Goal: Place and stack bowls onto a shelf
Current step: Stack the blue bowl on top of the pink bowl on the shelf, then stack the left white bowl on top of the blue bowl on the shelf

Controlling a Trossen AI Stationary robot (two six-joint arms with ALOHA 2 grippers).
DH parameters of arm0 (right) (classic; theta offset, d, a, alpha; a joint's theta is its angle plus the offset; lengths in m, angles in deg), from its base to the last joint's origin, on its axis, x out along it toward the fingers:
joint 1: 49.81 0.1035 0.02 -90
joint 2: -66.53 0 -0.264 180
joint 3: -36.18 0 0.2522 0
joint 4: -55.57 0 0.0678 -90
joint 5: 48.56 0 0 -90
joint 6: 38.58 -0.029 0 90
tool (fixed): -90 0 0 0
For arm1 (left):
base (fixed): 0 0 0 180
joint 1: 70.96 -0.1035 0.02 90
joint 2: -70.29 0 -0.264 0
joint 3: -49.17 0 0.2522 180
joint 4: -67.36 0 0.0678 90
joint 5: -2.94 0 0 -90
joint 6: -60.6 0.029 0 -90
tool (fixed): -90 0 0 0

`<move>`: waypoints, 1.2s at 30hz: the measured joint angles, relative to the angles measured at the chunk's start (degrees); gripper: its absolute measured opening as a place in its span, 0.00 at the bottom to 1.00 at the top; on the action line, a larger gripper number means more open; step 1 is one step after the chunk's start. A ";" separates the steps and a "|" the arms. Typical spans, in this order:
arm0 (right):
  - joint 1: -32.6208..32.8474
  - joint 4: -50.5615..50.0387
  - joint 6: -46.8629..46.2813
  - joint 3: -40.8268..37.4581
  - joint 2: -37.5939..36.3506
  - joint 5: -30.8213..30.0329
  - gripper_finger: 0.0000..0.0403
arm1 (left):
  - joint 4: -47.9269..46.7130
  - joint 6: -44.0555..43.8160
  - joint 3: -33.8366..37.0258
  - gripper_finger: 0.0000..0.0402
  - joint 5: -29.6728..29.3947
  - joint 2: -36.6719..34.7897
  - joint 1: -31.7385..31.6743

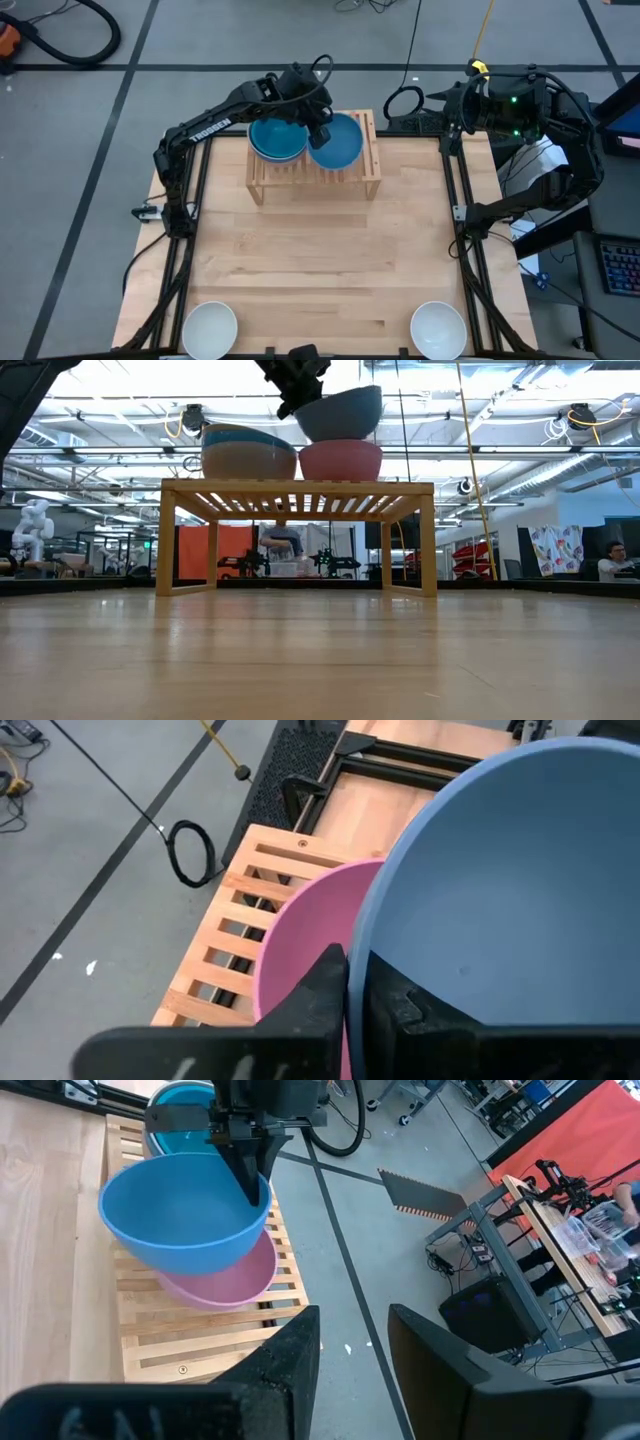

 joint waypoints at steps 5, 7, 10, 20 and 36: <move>0.01 0.00 0.00 0.00 -0.01 0.00 0.29 | -0.01 -0.14 0.00 0.15 -0.25 0.00 0.02; 0.00 0.00 0.00 0.00 0.00 0.00 0.29 | -0.04 -0.13 0.00 0.18 -1.05 0.02 0.02; 0.00 0.00 0.00 0.00 0.00 0.00 0.29 | 0.00 -0.26 0.00 0.21 -1.09 0.02 0.02; 0.00 0.56 2.27 0.00 0.00 0.03 0.29 | 0.64 -0.62 -0.08 0.22 -1.44 -1.43 0.07; 0.00 13.49 4.35 -19.58 2.98 7.73 0.29 | -10.01 -3.38 -0.35 0.22 -3.81 -19.38 5.63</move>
